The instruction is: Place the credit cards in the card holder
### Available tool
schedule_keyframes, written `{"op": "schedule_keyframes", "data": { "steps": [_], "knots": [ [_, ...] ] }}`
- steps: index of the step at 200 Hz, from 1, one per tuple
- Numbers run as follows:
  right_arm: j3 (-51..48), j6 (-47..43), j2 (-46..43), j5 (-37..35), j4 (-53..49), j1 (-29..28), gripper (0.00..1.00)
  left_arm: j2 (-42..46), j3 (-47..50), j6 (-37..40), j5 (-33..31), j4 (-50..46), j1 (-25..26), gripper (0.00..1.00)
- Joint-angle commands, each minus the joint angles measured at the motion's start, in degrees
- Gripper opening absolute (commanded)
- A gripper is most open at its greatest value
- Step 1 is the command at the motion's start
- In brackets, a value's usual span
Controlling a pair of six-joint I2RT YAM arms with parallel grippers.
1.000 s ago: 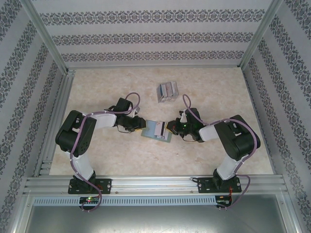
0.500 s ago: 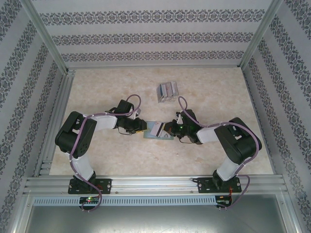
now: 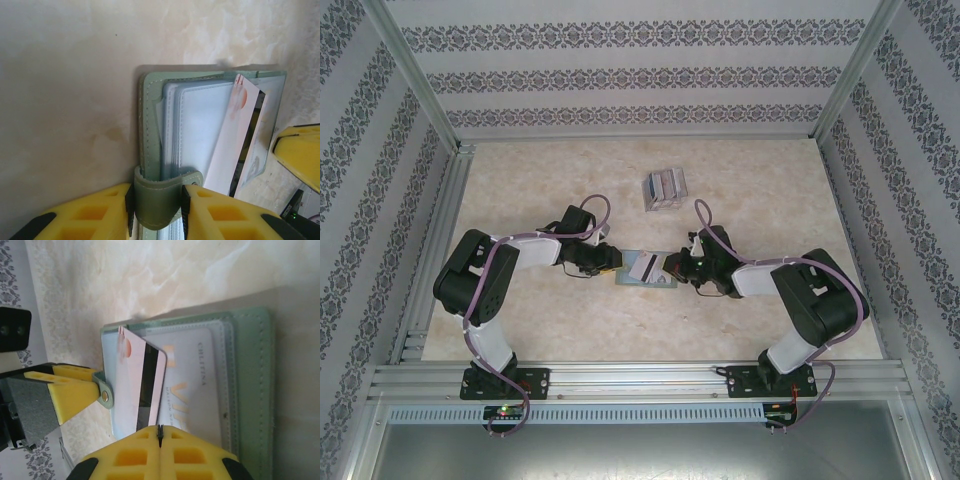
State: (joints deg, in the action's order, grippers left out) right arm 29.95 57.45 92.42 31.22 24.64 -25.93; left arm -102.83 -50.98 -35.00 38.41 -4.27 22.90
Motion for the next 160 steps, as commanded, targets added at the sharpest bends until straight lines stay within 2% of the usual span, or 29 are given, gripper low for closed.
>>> {"op": "schedule_keyframes", "data": {
  "steps": [1, 39, 65, 129, 160],
  "knots": [
    [3.9, -3.2, -0.3, -2.6, -3.9, -2.2, 0.10, 0.9, 0.4, -0.4, -0.4, -0.7, 1.0, 0.32],
    [13.8, -11.8, -1.2, -8.8, -18.0, -4.1, 0.13, -0.7, 0.0, 0.2, -0.9, -1.7, 1.0, 0.32],
    [20.8, -17.2, 3.2, -10.9, -26.3, -4.3, 0.14, -2.8, -0.9, 0.2, -1.7, -1.9, 1.0, 0.32],
    [28.3, -21.3, 11.7, -13.3, -31.5, -5.2, 0.15, -3.9, -1.9, 0.6, -4.2, -3.4, 1.1, 0.32],
    [31.7, -22.4, 14.8, -12.0, -32.5, -5.6, 0.15, -4.6, -2.2, 0.6, -4.3, -3.2, 1.1, 0.31]
  ]
}}
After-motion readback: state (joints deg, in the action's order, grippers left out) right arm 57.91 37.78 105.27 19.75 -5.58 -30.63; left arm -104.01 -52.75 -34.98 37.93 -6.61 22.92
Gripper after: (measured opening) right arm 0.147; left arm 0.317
